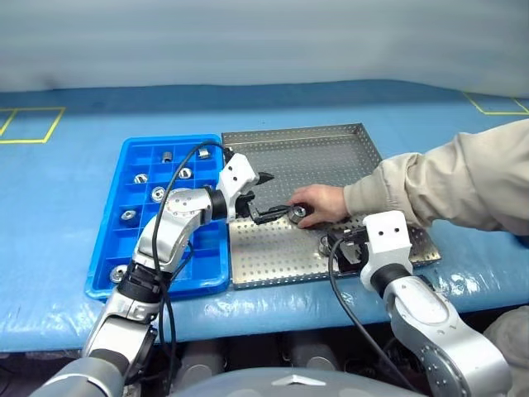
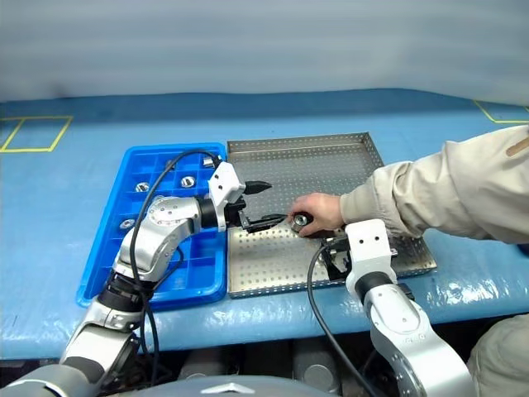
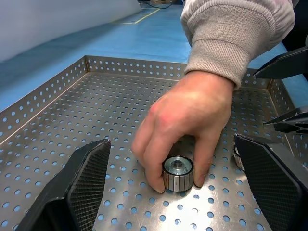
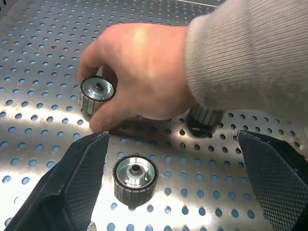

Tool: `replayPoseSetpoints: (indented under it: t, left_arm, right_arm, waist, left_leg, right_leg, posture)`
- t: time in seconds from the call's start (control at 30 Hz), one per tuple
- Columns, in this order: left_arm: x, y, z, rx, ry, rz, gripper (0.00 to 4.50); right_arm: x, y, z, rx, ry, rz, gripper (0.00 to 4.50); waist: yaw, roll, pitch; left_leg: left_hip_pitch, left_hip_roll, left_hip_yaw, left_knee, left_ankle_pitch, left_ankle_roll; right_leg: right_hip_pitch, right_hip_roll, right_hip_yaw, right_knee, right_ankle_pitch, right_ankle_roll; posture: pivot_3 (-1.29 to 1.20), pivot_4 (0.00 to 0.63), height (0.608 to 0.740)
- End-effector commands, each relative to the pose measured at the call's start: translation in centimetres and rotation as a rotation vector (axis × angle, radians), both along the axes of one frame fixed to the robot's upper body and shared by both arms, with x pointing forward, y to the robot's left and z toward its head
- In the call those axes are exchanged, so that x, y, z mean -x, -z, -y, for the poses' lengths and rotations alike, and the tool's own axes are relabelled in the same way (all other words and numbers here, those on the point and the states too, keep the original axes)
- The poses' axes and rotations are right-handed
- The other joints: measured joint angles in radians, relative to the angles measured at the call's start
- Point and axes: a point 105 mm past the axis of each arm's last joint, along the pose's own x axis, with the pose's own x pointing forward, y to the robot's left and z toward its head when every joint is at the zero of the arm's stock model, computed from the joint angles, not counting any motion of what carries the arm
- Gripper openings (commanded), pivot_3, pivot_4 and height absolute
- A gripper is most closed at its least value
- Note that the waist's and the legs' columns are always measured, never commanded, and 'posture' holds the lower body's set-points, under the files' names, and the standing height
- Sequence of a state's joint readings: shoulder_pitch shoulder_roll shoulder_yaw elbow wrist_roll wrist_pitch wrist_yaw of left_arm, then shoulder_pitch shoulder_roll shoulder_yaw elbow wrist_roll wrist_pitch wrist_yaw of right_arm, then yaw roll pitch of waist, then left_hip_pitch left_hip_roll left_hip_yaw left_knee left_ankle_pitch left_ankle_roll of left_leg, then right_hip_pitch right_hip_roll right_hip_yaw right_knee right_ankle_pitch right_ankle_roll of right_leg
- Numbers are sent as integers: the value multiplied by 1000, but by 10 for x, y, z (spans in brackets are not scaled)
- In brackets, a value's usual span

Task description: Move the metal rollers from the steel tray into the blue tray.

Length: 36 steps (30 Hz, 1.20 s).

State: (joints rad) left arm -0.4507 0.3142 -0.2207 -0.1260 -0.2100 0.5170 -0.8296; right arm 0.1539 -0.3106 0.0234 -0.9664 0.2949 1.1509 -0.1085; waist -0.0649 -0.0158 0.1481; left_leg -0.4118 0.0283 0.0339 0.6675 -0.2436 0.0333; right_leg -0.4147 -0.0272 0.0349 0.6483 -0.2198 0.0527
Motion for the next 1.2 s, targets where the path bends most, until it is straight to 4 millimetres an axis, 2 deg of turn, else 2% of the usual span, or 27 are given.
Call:
replayPoseSetpoints:
  t: [0.03,0.2,0.37,0.53,0.67,0.77,1.0,1.2]
  left_arm:
    - [7,-11,0,18,7,50,4467]
    - [16,-11,-5,33,5,78,4467]
    - [27,-5,-3,12,49,64,4467]
    - [37,0,2,3,70,54,4467]
    - [43,2,5,14,72,42,4467]
    - [47,4,6,27,73,25,4500]
    - [50,7,10,49,57,5,4500]
    - [48,6,9,50,40,13,4500]
  right_arm:
    - [-1,-2,-3,-9,-11,-5,4500]
    - [-3,8,-8,-21,-29,-65,4500]
    - [-12,23,-9,-56,-11,-140,4500]
    - [-23,32,2,-113,78,-204,4500]
    - [-23,35,6,-123,90,-259,4500]
    - [-19,37,4,-124,73,-297,3940]
    - [-10,40,0,-130,20,-365,1709]
    - [-9,38,2,-95,-14,-386,1714]
  waist:
    - [2,0,0]
    - [2,0,0]
    - [3,0,0]
    - [8,0,0]
    - [17,0,0]
    - [27,0,0]
    - [40,0,0]
    - [43,0,0]
  left_leg:
    - [0,0,0,0,0,0]
    - [0,0,0,0,0,0]
    - [0,0,0,0,0,0]
    - [0,0,0,-1,0,0]
    - [0,0,0,-1,0,0]
    - [0,0,0,-2,0,0]
    - [0,0,0,-1,0,0]
    - [0,0,0,-2,0,0]
  right_leg:
    - [0,0,0,0,0,0]
    - [0,0,0,0,0,0]
    - [0,0,0,0,0,0]
    - [0,0,0,-1,0,0]
    - [0,0,0,-1,1,-1]
    - [-1,0,0,0,0,-1]
    - [0,0,0,-1,0,-1]
    - [0,0,0,-2,0,-1]
  posture:
    - [-81,150,740]
    - [-78,150,740]
    - [-64,150,740]
    - [-24,150,740]
    - [-6,150,740]
    - [4,150,740]
    - [19,150,740]
    - [26,150,740]
